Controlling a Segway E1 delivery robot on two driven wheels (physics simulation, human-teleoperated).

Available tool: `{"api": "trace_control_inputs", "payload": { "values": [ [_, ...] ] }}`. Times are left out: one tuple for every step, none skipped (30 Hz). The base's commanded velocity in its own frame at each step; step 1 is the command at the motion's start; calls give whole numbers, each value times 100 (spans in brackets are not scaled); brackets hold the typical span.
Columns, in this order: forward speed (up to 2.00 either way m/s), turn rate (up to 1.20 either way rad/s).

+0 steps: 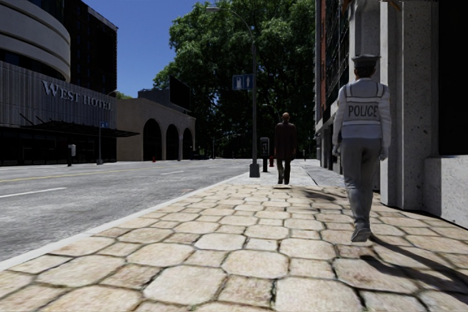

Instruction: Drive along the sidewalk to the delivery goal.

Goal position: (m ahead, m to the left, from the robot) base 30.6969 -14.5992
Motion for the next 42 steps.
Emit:
{"api": "trace_control_inputs", "payload": {
  "values": [
    [200,0],
    [200,0],
    [200,0],
    [200,0],
    [200,0],
    [200,0],
    [200,0],
    [200,0],
    [200,0],
    [200,0],
    [200,0],
    [200,0],
    [200,0],
    [200,0],
    [200,-3],
    [200,-4],
    [200,-6],
    [200,-13],
    [200,-20],
    [200,-20],
    [200,-24],
    [200,-25],
    [200,-25],
    [200,-25],
    [200,-26],
    [200,-26],
    [200,-26],
    [200,-27],
    [200,-28],
    [200,-29],
    [200,-29],
    [200,-30],
    [200,-30],
    [200,-30],
    [200,-30],
    [200,-30],
    [200,-30],
    [200,-30],
    [200,-30],
    [200,-30],
    [200,-30],
    [200,-30]
  ]
}}
